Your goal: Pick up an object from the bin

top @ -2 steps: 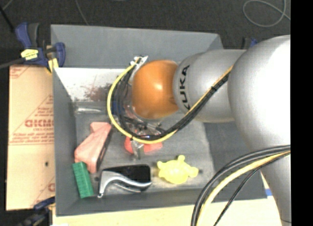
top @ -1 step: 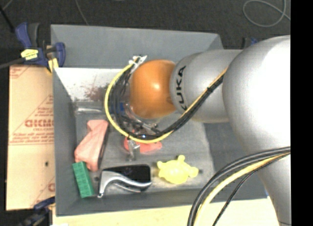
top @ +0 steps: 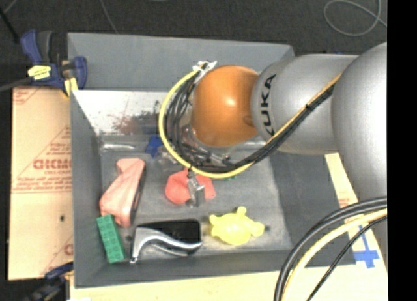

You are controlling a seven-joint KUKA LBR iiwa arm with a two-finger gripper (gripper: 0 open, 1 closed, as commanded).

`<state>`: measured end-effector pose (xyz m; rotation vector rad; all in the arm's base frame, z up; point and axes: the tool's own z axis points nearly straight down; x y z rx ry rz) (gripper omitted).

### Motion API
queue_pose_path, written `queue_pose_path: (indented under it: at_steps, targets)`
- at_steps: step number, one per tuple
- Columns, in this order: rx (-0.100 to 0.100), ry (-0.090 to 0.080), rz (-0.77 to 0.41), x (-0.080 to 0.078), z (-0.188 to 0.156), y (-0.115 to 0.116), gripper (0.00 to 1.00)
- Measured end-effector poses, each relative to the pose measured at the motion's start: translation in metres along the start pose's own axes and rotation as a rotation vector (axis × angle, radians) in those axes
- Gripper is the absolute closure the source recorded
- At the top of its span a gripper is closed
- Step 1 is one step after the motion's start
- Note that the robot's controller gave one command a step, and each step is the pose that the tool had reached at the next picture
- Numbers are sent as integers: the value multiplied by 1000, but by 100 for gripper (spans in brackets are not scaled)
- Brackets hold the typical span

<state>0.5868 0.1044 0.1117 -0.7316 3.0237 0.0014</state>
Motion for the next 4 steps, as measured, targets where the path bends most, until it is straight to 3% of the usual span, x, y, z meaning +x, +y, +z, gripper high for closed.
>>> queue_pose_path:
  at_steps: [1,2,3,4]
  targets:
    - [8,-15,-157,2,-31,-10,0]
    - [2,-9,-2,-10,-1,-5,0]
    - [5,-9,-139,-8,8,-13,0]
    - [1,-13,191,24,29,-34,100]
